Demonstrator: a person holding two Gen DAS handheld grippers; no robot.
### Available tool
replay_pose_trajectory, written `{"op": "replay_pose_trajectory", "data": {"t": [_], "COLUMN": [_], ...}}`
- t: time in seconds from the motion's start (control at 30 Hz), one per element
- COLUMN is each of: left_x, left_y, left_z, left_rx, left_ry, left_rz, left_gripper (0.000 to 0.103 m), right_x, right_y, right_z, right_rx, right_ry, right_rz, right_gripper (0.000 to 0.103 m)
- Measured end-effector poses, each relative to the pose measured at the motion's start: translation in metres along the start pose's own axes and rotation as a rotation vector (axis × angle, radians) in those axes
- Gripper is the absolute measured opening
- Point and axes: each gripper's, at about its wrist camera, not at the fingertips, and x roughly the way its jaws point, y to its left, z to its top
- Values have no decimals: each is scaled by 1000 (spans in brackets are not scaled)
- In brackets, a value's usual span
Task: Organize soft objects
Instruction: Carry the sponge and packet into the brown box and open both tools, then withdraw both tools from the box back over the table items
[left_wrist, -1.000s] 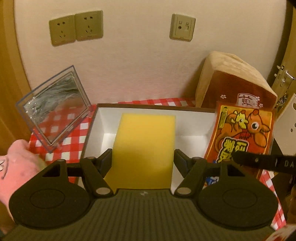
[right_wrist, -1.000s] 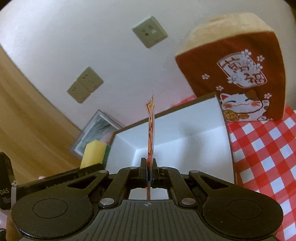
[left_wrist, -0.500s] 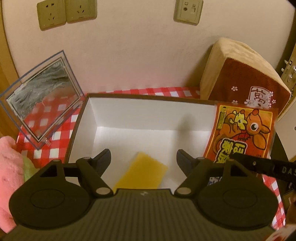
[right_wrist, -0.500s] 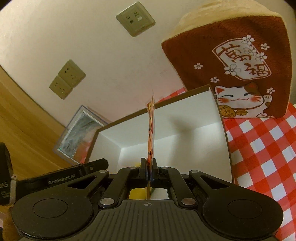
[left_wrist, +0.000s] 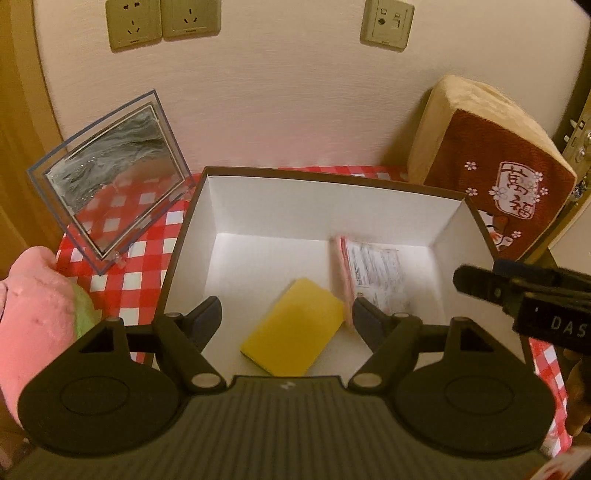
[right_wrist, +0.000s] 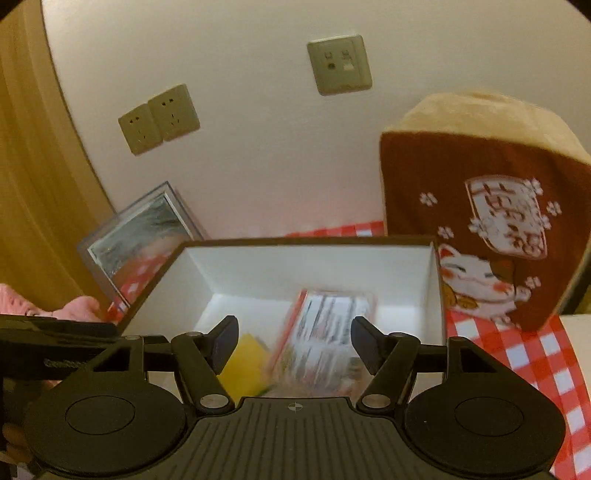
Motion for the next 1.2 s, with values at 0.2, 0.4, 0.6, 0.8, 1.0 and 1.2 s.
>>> {"op": "replay_pose_trajectory", "data": {"t": [0.2,0.4,0.6,0.8,1.0,1.2], "left_x": [-21,-44,-72,-96,-117,-133], "left_y": [-7,-11,-15,-17,-21,-17], "left_z": [-11,-24,-42,-65,-96,-130], "left_rx": [20,22,18,5,4,-12], "left_ry": [-8,-16,-26,-25,-13,7], "left_rz": [-2,-1,-4,-6,-8,-13], "left_gripper": [76,76,76,76,76,76], "right_x": [-18,-45,-78,-111,-141,-166], "right_y": [-2,-7,-13,-16,-19,-25], "right_z": [-14,-22,-33,-49,-69,-96], "right_rx": [-11,7,31,49,71,74], "right_ry": [27,34,21,14,10,34], "right_rz": [-12,-3,9,14,14,-2], "right_gripper": [67,67,67,67,67,67]}}
